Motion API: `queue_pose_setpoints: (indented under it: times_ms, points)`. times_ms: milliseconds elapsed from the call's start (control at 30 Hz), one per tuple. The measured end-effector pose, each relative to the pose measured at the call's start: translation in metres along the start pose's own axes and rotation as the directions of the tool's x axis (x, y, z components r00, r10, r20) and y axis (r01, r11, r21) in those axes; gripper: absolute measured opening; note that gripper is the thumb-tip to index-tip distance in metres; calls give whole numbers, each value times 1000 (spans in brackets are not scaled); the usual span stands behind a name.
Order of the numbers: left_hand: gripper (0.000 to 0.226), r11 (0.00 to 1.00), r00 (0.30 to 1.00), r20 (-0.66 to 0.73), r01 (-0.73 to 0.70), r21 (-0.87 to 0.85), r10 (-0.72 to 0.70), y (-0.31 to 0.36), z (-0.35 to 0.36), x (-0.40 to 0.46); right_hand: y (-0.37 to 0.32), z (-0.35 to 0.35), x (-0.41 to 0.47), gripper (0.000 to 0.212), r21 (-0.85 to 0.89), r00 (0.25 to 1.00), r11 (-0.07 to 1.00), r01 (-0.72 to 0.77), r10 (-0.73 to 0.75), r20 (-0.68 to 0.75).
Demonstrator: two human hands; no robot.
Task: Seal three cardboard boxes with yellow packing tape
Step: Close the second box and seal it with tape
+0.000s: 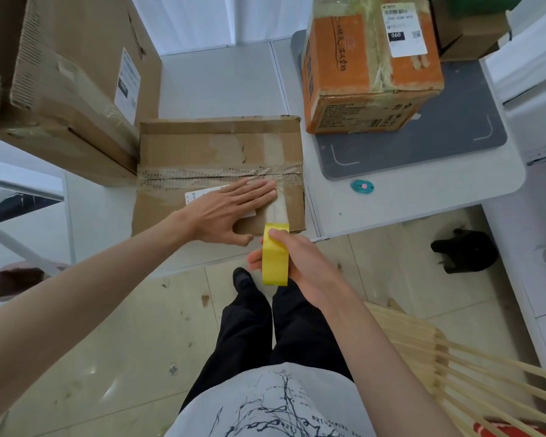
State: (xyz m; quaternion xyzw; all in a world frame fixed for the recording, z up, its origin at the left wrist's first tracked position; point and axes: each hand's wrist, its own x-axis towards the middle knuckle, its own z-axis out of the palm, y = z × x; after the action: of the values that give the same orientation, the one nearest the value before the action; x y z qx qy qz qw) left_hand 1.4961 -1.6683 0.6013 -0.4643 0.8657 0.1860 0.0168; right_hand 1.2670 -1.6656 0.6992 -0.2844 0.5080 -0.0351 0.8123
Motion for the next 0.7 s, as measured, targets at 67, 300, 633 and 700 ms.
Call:
queue_pose_setpoints:
  times_ms: [67, 300, 633, 700]
  points:
    - [103, 999, 1000, -8, 7, 34, -7, 2, 4, 3, 4, 0, 1, 33, 20, 1000, 1000, 12, -11, -13]
    - [102, 999, 999, 4, 38, 33, -39, 1, 16, 13, 10, 0, 6, 37, -25, 997, 999, 28, -29, -71]
    - [99, 988, 994, 13, 110, 107, -112, 7, 21, 9, 37, -9, 21, 34, -160, 991, 986, -48, 26, -134]
    - [106, 971, 975, -6, 223, 88, -224, 8, 19, 9, 47, -10, 21, 32, -147, 990, 989, -19, -1, -139]
